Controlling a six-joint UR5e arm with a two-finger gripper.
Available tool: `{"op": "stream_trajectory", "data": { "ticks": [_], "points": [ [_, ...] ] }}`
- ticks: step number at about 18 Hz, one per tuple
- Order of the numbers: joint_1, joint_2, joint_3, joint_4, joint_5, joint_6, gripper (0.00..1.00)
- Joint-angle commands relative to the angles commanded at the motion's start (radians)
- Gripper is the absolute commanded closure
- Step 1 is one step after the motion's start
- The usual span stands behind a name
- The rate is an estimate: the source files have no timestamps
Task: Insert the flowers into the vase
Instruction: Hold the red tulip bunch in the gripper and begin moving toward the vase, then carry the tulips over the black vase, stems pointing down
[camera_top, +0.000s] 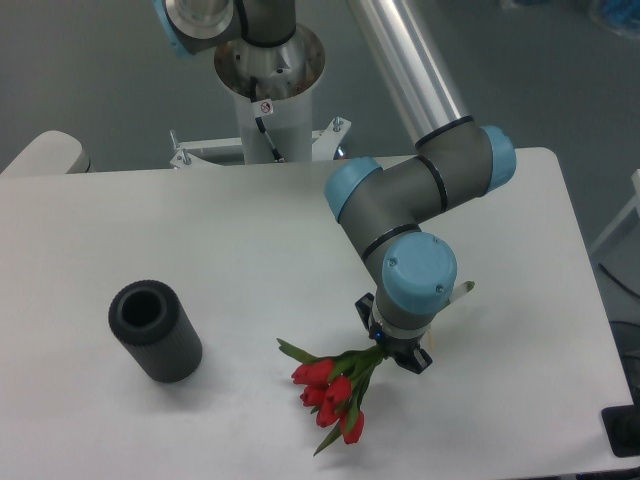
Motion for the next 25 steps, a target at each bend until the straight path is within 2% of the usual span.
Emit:
{"op": "stream_trajectory", "data": {
  "ticks": [11, 15, 18, 20, 25],
  "points": [
    [-0.025, 0.009, -0.011, -0.008, -0.002, -0.015, 0.98],
    [-0.018, 0.024, -0.029, -0.017, -0.093, -0.04, 0.99],
    [-0.025, 0.04, -0.057, -0.011, -0.117, -0.06, 0.99],
    [-0.035, 0.054, -0.075, -0.005, -0.143, -0.109, 1.0],
    [-0.078, 0.077, -0.074, -0.003, -0.192, -0.213, 1.0]
  ]
}}
